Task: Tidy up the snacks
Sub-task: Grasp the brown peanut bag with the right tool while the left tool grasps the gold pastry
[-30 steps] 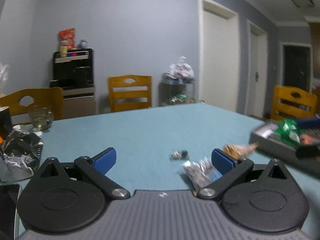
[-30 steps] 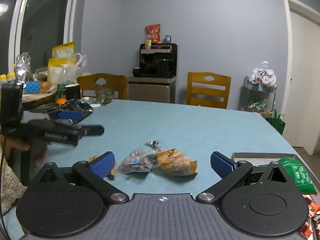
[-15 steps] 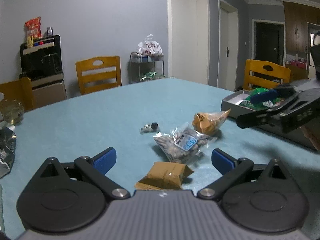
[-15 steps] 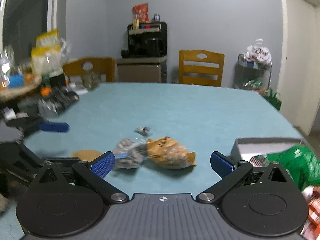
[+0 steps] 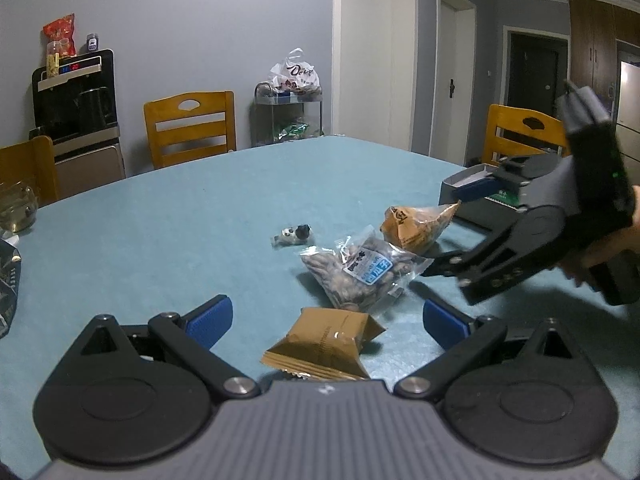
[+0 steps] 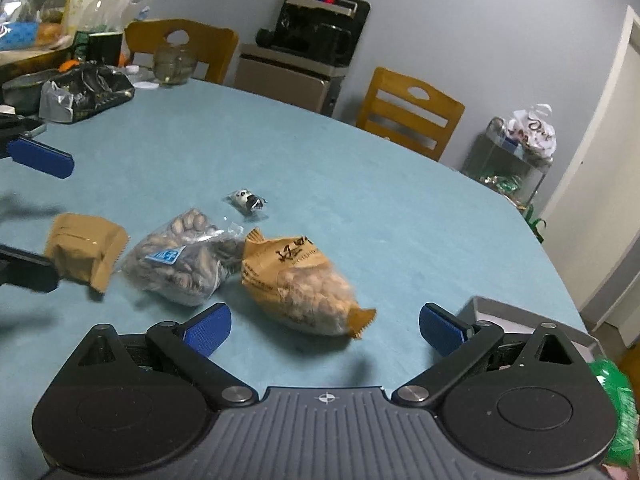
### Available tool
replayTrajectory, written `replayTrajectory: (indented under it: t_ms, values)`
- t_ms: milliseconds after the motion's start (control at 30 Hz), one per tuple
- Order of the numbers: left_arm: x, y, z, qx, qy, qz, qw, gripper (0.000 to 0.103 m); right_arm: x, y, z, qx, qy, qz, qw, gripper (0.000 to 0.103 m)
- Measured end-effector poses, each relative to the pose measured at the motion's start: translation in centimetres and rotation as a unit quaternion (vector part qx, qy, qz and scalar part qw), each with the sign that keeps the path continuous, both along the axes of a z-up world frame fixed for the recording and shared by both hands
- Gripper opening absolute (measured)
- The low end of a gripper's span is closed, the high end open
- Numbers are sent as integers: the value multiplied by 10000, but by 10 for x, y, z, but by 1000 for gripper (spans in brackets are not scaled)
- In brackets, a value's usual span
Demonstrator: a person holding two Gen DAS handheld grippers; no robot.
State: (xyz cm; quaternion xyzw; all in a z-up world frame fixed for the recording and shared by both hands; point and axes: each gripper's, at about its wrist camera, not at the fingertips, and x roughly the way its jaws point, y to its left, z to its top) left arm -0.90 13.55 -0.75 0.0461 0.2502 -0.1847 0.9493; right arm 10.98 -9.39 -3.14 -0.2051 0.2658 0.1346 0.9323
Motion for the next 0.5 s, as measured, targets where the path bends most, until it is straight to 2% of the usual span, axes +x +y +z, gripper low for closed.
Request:
replayTrajectory:
  t_ms: [200,300,367,500]
  values:
    - [2,-1,-1,0,16,-25,10000,102,15,-2,-6,383,47,53,9992,92]
    - [3,-2,-1,1,32,-47,10000,102,20,-5,-5,548,171,124,9983,84]
    - [4,-2,-2,-2,43,-53,10000,102,21,-7,-4,660,192,229,9974,67]
    - [7,-2,-4,-1,138,-74,9999,102,20,-6,-4,596,225,278,9976,61]
